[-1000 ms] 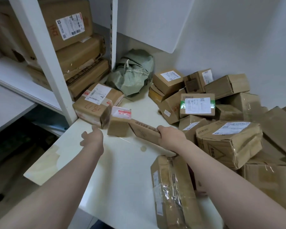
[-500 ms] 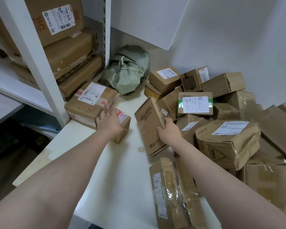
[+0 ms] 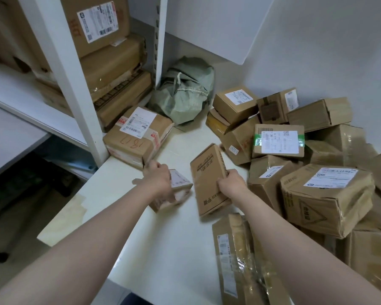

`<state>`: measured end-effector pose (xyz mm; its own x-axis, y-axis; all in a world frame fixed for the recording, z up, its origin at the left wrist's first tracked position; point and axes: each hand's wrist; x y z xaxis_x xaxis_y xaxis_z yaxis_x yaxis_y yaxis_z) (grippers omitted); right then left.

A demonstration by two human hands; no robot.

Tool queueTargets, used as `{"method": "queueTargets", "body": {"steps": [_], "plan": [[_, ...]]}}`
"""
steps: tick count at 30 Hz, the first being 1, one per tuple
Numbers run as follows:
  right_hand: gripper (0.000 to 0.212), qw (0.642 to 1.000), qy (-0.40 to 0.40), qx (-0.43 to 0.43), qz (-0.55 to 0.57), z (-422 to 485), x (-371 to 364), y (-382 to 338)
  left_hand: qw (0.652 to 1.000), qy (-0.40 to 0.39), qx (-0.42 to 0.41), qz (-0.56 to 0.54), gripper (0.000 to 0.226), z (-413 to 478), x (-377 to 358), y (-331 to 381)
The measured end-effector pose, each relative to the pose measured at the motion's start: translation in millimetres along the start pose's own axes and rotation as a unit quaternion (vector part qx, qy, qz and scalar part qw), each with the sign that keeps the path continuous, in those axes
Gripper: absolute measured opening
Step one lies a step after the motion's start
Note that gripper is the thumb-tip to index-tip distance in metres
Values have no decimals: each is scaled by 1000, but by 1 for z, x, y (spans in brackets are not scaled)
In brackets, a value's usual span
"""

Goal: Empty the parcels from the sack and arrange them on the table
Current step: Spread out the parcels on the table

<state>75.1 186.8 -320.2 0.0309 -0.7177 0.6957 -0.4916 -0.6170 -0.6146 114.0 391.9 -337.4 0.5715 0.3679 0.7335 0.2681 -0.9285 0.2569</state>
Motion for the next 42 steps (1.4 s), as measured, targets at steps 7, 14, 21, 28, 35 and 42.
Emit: {"method": "queueTargets", "body": {"steps": [7,14,21,28,35,42], "plan": [[44,997,-51,-43,29,-4,-26,-14,996,39,72,-36,108,1,-37,-62],[57,996,-83,-40,-14,-12,-42,-28,947,181,238,-122,88,-2,-30,-106],[48,969,-224,24,-104,-20,-77,-51,926,177,189,-275,114,5,-20,-117],[37,949,-291,-38,-117,-23,-95,-40,920,357,112,-116,58,-1,-26,-113],[45,958,-276,-71,-40,-12,-107,-25,944,325,-28,-44,26,8,-35,-73],[85,970,-237,-50,30,9,-88,-18,956,260,-128,45,54,24,-31,-46]]}}
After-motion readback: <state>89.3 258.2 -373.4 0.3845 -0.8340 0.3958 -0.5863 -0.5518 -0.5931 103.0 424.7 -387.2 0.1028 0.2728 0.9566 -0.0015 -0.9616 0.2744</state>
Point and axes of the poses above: each hand's wrist, its own z-axis towards the middle knuckle, its own x-axis out of the back of the hand, y = z × x, and after that the axes turned 13 degrees about x, right-handed
